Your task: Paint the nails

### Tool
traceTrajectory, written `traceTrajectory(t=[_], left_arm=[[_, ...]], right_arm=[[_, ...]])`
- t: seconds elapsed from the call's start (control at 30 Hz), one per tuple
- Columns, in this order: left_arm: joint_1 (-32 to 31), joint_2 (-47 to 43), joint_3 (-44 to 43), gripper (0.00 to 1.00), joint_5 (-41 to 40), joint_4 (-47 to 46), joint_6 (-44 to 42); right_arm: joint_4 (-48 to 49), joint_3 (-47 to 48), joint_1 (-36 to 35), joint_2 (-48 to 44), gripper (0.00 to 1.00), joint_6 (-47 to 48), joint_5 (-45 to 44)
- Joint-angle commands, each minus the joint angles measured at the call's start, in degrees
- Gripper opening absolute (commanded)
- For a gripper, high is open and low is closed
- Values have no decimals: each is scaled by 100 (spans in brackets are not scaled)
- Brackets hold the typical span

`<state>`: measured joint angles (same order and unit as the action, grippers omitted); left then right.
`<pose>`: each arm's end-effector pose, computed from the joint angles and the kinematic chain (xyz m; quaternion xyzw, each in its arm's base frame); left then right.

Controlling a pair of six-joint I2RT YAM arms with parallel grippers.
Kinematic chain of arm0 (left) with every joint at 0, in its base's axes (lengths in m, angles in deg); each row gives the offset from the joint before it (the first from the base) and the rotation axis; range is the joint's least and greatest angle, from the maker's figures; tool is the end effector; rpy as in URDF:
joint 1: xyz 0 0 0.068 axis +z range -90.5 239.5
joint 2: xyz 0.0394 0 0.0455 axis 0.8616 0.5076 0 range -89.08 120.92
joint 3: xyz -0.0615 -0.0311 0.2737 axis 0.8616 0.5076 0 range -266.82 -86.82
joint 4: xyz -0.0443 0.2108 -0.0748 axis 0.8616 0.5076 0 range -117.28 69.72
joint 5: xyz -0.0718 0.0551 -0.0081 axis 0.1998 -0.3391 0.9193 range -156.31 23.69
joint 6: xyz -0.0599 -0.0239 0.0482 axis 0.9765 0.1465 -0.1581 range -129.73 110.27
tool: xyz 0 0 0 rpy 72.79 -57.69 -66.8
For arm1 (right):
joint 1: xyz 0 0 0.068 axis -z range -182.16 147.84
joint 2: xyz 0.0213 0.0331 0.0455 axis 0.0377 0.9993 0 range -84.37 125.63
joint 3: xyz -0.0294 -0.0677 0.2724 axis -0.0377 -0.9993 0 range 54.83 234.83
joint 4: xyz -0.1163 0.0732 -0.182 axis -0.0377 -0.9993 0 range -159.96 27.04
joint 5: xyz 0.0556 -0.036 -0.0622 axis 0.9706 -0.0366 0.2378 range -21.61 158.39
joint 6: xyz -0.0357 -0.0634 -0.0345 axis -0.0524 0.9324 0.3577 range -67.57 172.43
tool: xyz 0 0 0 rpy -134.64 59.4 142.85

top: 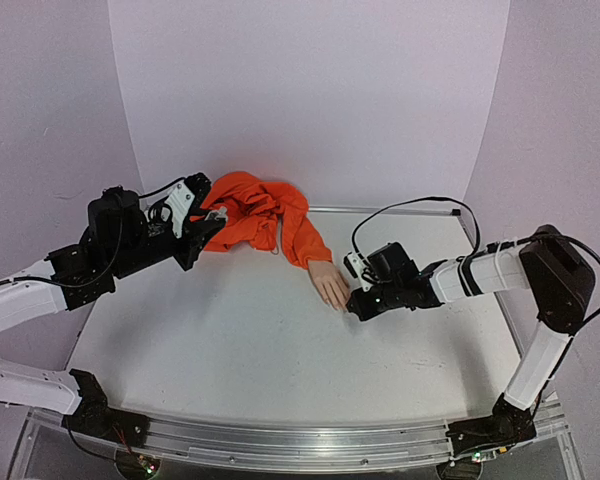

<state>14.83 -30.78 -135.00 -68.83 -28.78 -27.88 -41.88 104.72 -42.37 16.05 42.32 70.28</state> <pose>0.1689 -0.1624 0.3473 0.3828 0.6544 -0.1332 0.6383 0.2839 0.2430 0.1889 -0.2323 0.8318 0.2271 0.4502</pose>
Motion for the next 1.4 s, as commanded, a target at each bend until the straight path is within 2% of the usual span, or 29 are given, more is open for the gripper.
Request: traceTrajectory(t=[0.0,0.2,1.03,1.37], left_arm=[[28,-120,-28,0,94,-306,41],[28,-143,-33,0,103,-301,50],[37,-124,-16,0,68,-302,18],[38,-185,1,0,85,-296,25]], right_arm=[[-138,-62,-29,-423,0,-94,-66],[-125,-48,-30,-625,0,-104,-170],[142,303,-28,27,0,-17,-340],[66,103,-33,-88,0,-123,-66]])
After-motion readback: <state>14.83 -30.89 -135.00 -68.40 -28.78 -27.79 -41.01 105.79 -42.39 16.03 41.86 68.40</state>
